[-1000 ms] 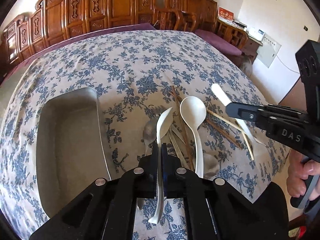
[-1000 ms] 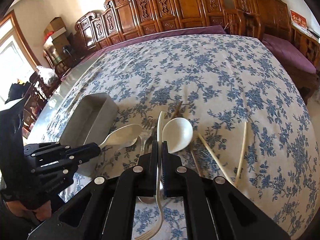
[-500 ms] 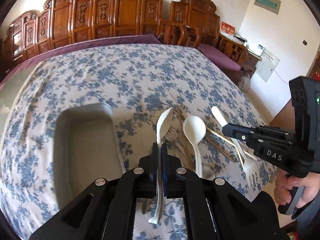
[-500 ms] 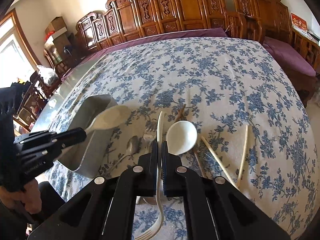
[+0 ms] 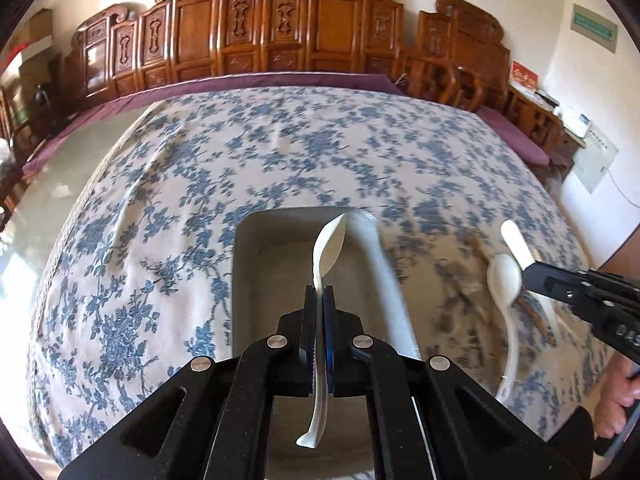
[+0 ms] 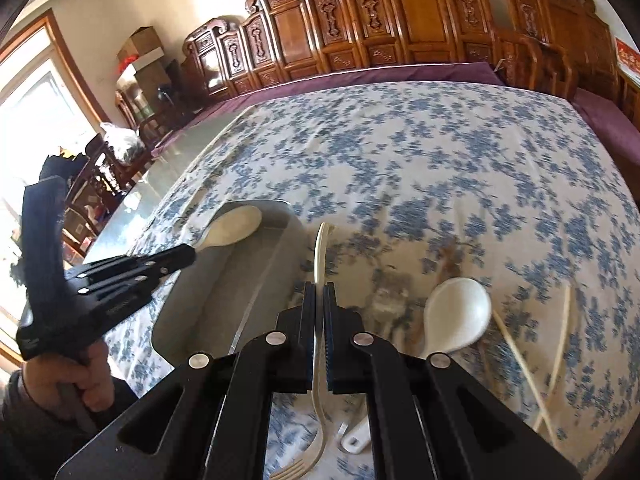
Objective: Organize utensils
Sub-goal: 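Carry the white spoon into the grey tray and open the left gripper while right carries fork, then lower the white plastic fork into the grey tray and open the right gripper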
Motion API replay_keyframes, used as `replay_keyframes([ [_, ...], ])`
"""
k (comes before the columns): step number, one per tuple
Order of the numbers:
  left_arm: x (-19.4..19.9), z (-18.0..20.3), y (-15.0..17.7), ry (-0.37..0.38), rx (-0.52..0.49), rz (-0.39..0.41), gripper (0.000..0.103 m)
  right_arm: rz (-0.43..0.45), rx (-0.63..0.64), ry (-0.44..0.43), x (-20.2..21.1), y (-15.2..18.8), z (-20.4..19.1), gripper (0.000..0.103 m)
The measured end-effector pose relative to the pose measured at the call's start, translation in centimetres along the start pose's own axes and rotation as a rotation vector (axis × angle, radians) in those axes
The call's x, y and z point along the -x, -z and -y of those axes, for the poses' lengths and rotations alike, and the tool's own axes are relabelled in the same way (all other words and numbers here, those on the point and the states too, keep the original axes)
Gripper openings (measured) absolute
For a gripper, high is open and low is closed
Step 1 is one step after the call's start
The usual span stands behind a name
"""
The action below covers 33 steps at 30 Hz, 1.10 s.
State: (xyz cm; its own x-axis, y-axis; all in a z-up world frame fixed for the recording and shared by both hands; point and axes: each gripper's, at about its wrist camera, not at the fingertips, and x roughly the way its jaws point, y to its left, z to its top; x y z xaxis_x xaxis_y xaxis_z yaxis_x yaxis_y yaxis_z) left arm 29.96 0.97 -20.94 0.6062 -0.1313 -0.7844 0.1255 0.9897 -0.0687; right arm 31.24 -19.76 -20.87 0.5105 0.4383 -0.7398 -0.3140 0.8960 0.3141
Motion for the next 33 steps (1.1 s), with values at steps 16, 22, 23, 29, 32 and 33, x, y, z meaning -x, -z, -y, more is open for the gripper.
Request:
replay_keyframes([
  [16, -0.7, -3.3, -0.1, 0.028, 0.031, 0.005, 0.003, -0.031, 0.040, -0.048, -4.4, -2.5, -4.8, 0.005],
  [22, 0.5, -5.0, 0.0, -0.024, 0.016, 0.030, 0.003, -0.065, 0.075, -0.054, -7.7, -2.4, -7.6, 0.005],
  [23, 0.6, -5.3, 0.0, -0.031, 0.014, 0.033, 0.003, -0.069, 0.086, -0.048, -8.3, -2.3, -8.0, 0.005],
  [29, 0.9, -6.9, 0.0, -0.042, 0.028, 0.035, 0.003, -0.090, 0.093, -0.040, -10.0, -1.9, -8.7, 0.009],
  [32, 0.9, -7.1, 0.0, -0.040, 0.031, 0.033, 0.003, -0.097, 0.095, -0.042, -10.4, -2.0, -8.6, 0.009],
  [33, 0.9, -7.0, 0.0, -0.041, 0.029, 0.035, 0.003, -0.101, 0.097, -0.044, -10.6, -2.1, -8.5, 0.009],
])
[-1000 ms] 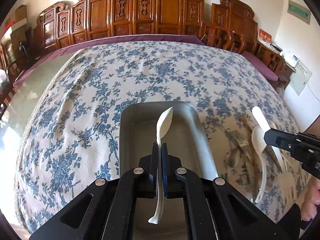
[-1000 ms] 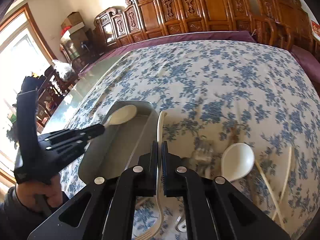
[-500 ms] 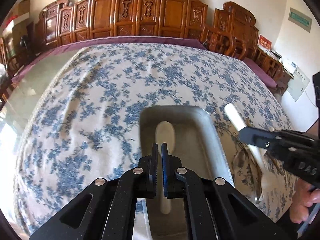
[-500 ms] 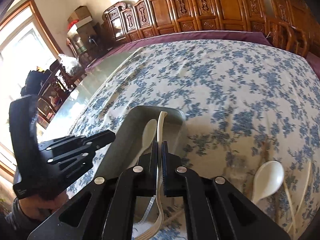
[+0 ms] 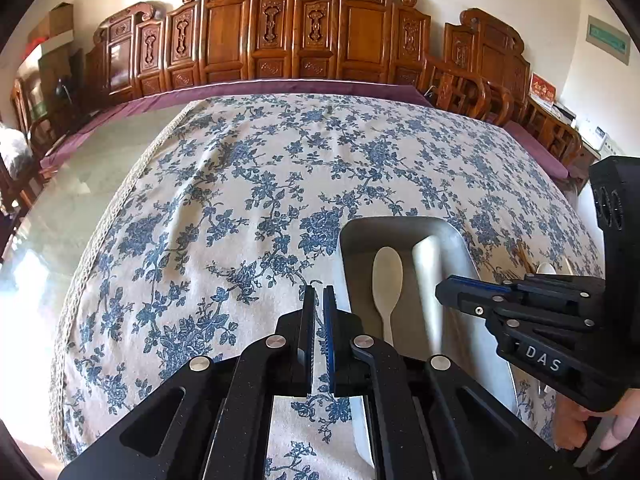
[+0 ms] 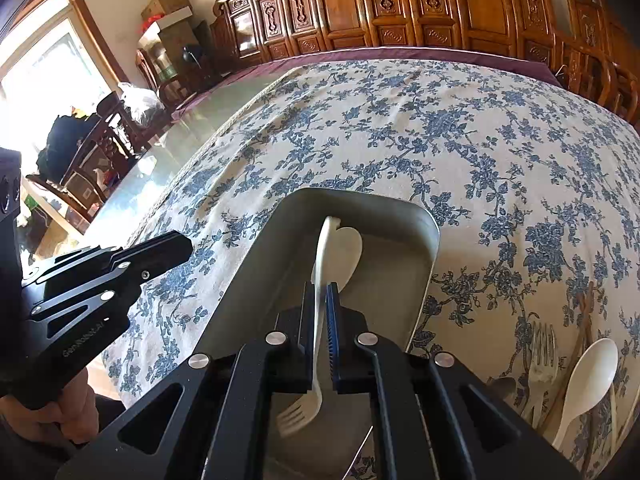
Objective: Organize utensils
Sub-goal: 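Lower the white plastic fork into the grey tray and open the right gripper, then grasp the large white ladle spoon by its handle with the right gripper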
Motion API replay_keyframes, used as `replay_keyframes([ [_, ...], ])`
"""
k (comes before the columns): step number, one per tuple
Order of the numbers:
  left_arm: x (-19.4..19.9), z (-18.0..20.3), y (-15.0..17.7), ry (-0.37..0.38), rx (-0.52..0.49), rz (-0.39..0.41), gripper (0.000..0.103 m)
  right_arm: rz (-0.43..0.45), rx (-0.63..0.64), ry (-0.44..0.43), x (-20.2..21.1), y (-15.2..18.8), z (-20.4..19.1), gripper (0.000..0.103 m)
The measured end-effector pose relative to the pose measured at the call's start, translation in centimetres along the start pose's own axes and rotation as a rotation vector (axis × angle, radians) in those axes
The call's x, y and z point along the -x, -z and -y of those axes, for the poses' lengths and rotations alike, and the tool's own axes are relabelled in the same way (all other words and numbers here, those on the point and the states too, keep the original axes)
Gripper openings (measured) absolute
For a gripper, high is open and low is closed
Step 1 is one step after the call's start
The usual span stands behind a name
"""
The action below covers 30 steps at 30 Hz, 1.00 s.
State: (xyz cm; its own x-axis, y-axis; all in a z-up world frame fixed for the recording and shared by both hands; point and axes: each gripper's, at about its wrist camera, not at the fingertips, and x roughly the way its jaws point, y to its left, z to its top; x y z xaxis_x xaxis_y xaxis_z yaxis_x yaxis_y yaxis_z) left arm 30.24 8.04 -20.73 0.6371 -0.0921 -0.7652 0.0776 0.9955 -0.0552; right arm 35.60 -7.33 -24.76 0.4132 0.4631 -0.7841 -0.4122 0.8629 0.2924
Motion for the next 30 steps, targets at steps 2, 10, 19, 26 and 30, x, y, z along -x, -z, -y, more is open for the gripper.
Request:
replay_keyframes([
  [2, 0.1, 0.2, 0.0, -0.001, -0.007, 0.004, 0.003, -0.002, 0.002, 0.002, -0.1, -0.1, 0.1, 0.009],
  [10, 0.4, 1.4, 0.1, 0.020, -0.026, 0.006, 0.008, 0.067, 0.006, 0.048, 4.5, 0.7, 2.2, 0.009],
  [19, 1.7, 6.2, 0.1, 0.082, -0.096, 0.030, 0.020, 0.101, 0.013, 0.247, 10.3, 5.8, 7.8, 0.027],
  [26, 2.5, 9.8, 0.1, 0.126, -0.146, 0.042, 0.024, 0.055, -0.031, 0.313, 9.6, 8.9, 10.3, 0.027],
  [30, 2.2, 10.9, 0.3, 0.124, -0.166, 0.033, 0.024, 0.020, -0.098, 0.353, 8.4, 9.5, 11.9, 0.027],
])
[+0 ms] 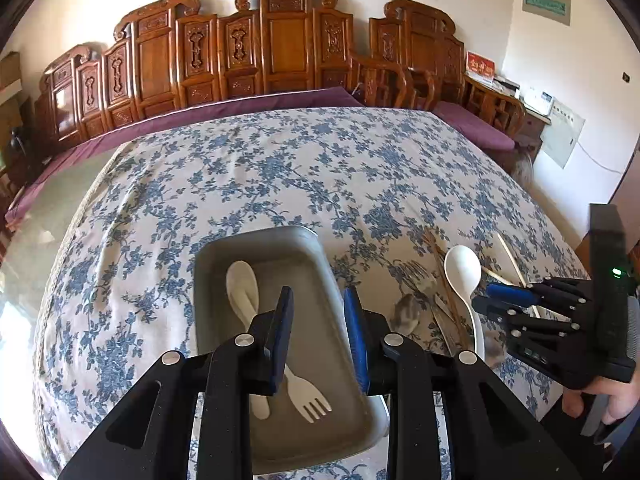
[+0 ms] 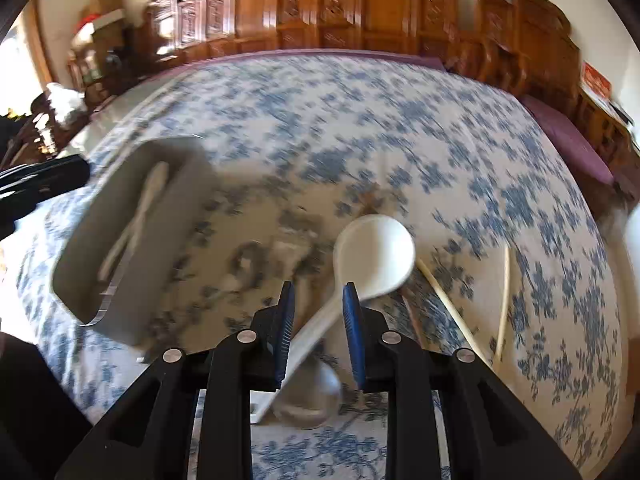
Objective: Organize utensils
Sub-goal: 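Grasp the large white ladle spoon by its handle with the right gripper, then grasp the metal spoon by its handle with the left gripper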
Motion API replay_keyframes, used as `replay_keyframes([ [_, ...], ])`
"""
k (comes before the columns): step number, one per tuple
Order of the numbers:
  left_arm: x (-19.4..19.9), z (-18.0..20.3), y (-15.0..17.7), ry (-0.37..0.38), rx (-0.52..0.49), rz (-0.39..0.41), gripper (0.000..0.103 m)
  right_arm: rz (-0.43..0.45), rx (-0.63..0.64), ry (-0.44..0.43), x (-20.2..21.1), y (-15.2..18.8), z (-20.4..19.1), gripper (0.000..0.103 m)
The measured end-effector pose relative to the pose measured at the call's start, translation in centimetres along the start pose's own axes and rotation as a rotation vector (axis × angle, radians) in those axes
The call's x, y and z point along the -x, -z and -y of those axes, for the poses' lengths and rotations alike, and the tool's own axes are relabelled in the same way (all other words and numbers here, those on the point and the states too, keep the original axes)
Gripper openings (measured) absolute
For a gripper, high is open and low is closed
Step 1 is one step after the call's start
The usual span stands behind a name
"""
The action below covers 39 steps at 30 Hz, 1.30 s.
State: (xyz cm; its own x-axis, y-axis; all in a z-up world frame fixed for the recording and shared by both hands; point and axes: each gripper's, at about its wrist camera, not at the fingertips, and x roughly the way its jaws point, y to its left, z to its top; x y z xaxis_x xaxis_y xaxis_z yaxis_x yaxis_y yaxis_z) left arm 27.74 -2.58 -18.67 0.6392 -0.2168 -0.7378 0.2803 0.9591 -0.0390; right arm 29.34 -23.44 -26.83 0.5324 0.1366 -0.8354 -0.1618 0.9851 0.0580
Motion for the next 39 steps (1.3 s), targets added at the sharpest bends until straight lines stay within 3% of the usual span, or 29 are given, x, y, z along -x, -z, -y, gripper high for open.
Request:
replay_keyframes([
  [3, -0.2, 0.3, 0.1, -0.003, -0.002, -0.011, 0.024, -0.027, -0.079, -0.016, -1.0, 0.1, 1.0, 0.034],
  [13, -0.2, 1.5, 0.4, 0.002, -0.030, -0.019, 0.024, -0.114, -0.166, -0.059, -2.5, 0.6, 1.9, 0.034],
  [20, -0.4, 2.5, 0.7, 0.005, -0.049, -0.028, 0.024, -0.146, -0.233, -0.120, -2.2, 1.0, 3.6, 0.011],
  [29, -0.5, 4.8, 1.1, 0.025, -0.114, -0.040, 0.024, -0.076, -0.169, -0.145, 0.9, 1.1, 4.3, 0.011],
  [33, -1.3, 6.1, 0.9, 0.045, -0.143, -0.078, 0.040, -0.050, -0.137, -0.143, 2.3, 1.5, 5.3, 0.011],
  [39, -3.6, 8.6, 1.0, 0.030, -0.220, -0.169, 0.040, -0.015, -0.110, -0.137, 3.6, 2.3, 7.4, 0.011],
])
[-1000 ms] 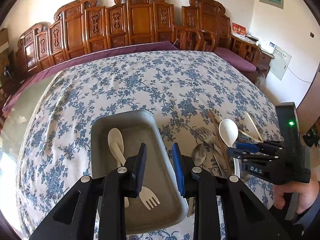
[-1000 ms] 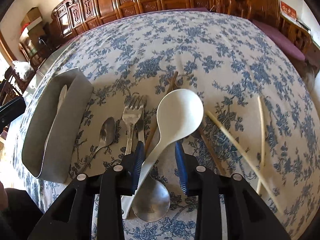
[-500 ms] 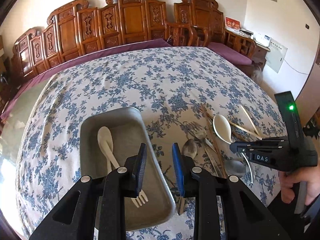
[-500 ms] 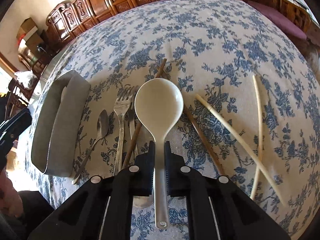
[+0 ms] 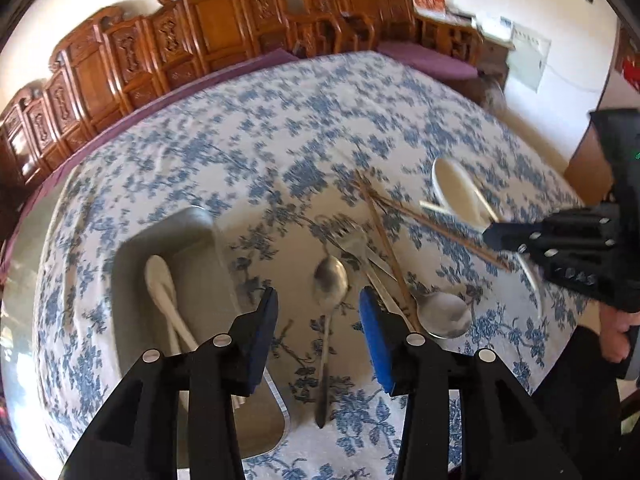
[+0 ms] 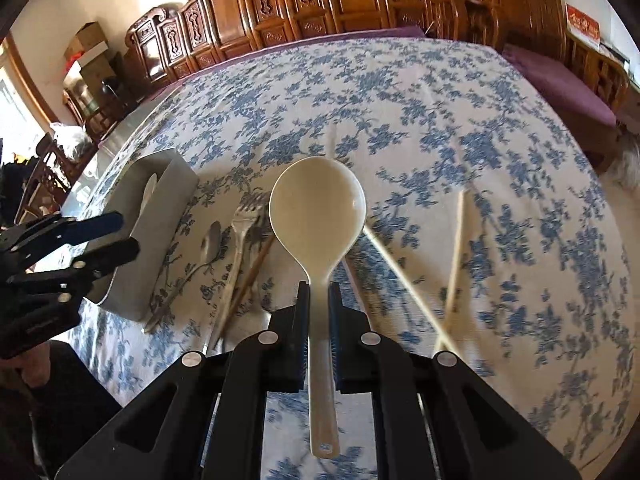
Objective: Organize utensils
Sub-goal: 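Grasp the metal spoon by its handle with the left gripper, then carry the metal spoon into the grey tray and release with left while right holds ladle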
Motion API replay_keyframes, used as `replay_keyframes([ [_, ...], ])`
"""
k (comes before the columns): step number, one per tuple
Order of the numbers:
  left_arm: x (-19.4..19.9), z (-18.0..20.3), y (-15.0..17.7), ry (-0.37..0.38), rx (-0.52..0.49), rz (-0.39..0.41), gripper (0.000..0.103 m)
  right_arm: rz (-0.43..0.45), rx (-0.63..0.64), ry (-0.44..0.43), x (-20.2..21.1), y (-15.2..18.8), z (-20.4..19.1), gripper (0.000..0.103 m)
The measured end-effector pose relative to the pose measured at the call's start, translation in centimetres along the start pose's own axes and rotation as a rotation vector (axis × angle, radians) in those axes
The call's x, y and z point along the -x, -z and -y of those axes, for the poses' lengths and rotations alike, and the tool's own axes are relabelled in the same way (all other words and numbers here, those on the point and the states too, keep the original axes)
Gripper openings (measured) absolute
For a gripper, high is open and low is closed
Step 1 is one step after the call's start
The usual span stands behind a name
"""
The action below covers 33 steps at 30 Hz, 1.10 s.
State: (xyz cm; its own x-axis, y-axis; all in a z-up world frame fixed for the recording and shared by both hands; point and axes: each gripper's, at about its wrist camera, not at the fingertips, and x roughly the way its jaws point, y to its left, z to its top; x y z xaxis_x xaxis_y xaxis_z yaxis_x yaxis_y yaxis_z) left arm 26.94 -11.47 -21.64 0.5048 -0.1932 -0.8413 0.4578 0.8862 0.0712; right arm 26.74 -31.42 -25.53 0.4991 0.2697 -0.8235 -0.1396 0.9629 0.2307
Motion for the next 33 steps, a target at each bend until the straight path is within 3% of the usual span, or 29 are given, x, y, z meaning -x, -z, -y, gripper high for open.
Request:
replay_keyframes([
  [8, -5.0, 0.2, -2.0, 0.035, 0.033, -0.161, 0.040, 0.014, 0.007, -0.002, 0.5, 0.0, 1.2, 0.011],
  [18, -8.8, 0.3, -2.4, -0.002, 0.059, -0.260, 0.036, 0.018, -0.012, -0.032, 1.0, -0.3, 1.7, 0.011],
  [26, -9.4, 0.0, -2.6, -0.013, 0.076, -0.265, 0.034, 0.018, -0.006, -0.040, 1.0, -0.4, 1.5, 0.011],
  [28, -9.5, 0.0, -2.6, 0.000, 0.081, -0.262, 0.028, 0.019, -0.005, -0.042, 1.1, -0.4, 1.4, 0.011],
  [33, -9.7, 0.0, -2.7, 0.009, 0.085, -0.253, 0.027, 0.020, -0.004, -0.042, 1.1, -0.4, 1.3, 0.011],
])
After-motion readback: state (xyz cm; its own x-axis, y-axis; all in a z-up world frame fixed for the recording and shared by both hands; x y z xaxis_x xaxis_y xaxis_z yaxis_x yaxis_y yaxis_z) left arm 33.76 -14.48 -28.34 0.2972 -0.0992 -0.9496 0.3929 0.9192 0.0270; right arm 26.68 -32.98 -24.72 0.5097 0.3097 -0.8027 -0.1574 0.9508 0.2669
